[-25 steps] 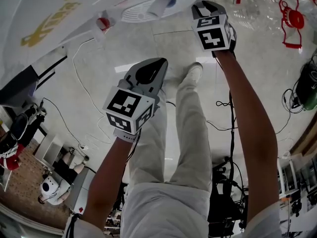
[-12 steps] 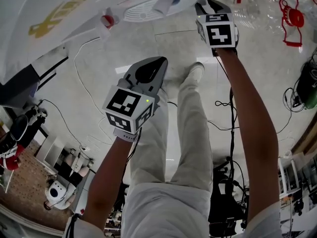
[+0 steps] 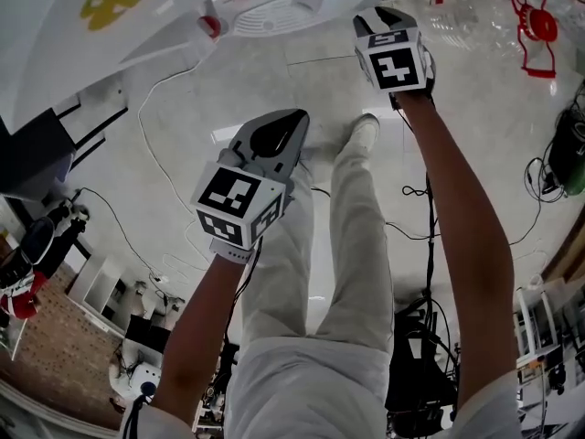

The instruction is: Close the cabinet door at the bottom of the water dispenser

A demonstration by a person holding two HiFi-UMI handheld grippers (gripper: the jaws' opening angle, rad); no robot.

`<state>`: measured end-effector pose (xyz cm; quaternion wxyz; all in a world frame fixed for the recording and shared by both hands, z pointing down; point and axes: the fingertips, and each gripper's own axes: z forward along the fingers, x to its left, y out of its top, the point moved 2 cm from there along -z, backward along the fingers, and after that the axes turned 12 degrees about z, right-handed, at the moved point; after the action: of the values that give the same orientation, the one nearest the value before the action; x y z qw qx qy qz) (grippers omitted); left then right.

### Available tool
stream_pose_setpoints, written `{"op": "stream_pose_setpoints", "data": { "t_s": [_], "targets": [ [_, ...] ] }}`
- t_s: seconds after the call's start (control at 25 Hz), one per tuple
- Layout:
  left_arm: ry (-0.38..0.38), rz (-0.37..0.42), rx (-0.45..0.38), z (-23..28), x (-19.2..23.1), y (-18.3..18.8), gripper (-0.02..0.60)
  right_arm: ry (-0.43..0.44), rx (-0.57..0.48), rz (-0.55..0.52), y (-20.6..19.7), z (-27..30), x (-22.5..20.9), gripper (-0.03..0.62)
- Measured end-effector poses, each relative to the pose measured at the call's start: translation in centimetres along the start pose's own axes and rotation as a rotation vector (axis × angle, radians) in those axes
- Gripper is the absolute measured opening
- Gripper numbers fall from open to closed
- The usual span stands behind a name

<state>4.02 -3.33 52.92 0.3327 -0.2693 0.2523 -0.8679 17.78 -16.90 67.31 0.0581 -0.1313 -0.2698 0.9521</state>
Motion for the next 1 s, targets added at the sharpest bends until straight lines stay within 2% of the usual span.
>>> {"op": "stream_pose_setpoints", "data": {
  "t_s": [0.2,0.52,1.0],
  "targets": [
    [0.008,0.001,-0.008,-0.7,0.4,-0.4,0.006,0.010,0.033,-0.026,-0.4,1.0,0.4,0.158],
    [0.031,-0.019,-0.002,-1.9,1.1,-2.1,0.006,0.014,0.022,-0.058,0.0,1.9,0.5,0.170],
    [0.029,-0.022,-0.027,-2.6,1.1,-0.8,0.006,-0.001,0.028,-0.066,1.0,1.1,0.5,0.170]
  ]
}}
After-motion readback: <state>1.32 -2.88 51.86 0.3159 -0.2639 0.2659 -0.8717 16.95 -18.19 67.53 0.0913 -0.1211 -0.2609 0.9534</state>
